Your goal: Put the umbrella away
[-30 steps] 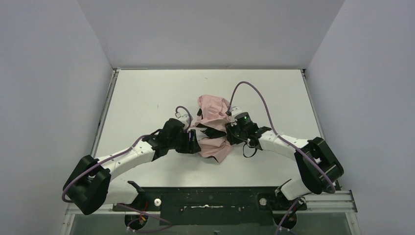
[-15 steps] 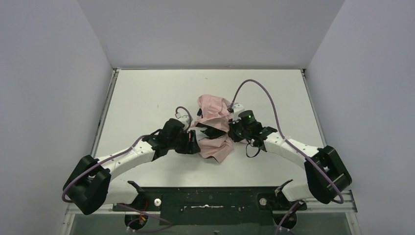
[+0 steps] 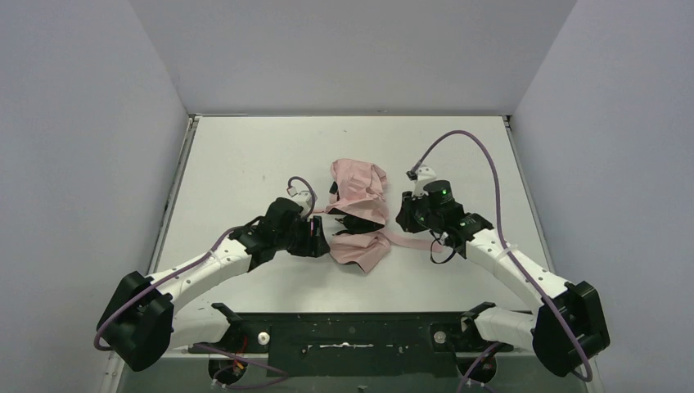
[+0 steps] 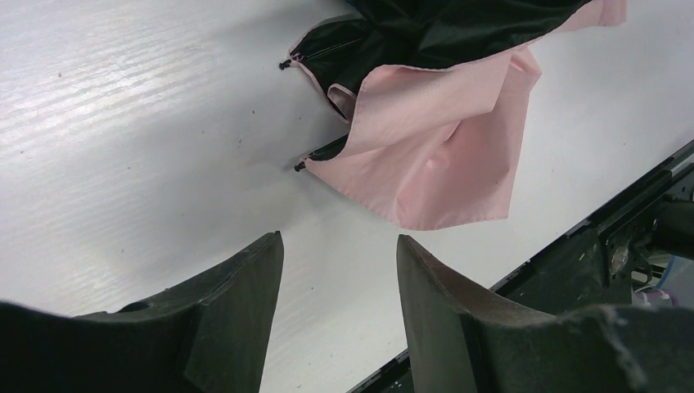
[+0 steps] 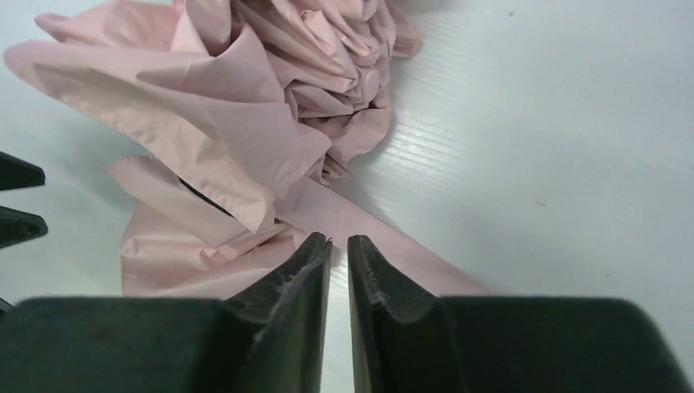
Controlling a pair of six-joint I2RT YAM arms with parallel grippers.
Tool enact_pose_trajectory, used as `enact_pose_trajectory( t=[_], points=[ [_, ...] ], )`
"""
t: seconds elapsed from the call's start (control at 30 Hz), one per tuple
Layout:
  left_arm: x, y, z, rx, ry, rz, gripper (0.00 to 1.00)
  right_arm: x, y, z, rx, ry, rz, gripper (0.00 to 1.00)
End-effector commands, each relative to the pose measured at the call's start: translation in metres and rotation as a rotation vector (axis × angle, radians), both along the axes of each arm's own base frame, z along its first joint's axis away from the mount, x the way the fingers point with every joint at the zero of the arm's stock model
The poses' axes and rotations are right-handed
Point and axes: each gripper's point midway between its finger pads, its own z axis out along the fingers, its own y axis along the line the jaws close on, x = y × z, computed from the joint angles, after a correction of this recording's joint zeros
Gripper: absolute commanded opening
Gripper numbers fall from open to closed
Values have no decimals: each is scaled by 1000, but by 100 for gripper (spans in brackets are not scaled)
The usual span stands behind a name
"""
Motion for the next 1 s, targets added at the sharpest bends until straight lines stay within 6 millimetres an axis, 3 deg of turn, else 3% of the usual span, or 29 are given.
enact_pose_trajectory(
  t=[0.0,0.1,0.23,0.33,0.63,0.83,0.97],
  points=[
    [8,-2,15,-22,-50,-2,50,8,-4,22,101,-50,-56,21],
    [7,-3,13,-31,-45,-2,50,22,-28,3,112,3,-189,38],
    [7,-6,11,-37,-35,-12,50,41,-46,-27,236,129,-311,35],
    [6,-6,12,-41,-35,-13,50,55,-31,-34,313,145,-232,34],
    [3,-5,10,-49,-27,-12,50,78,6,-49,519,147,-57,50],
    [1,-2,11,-41,-30,-13,50,73,12,-61,652,198,-72,59],
    [1,-2,9,-39,-26,-13,50,65,16,-60,760,214,-85,62]
  ],
)
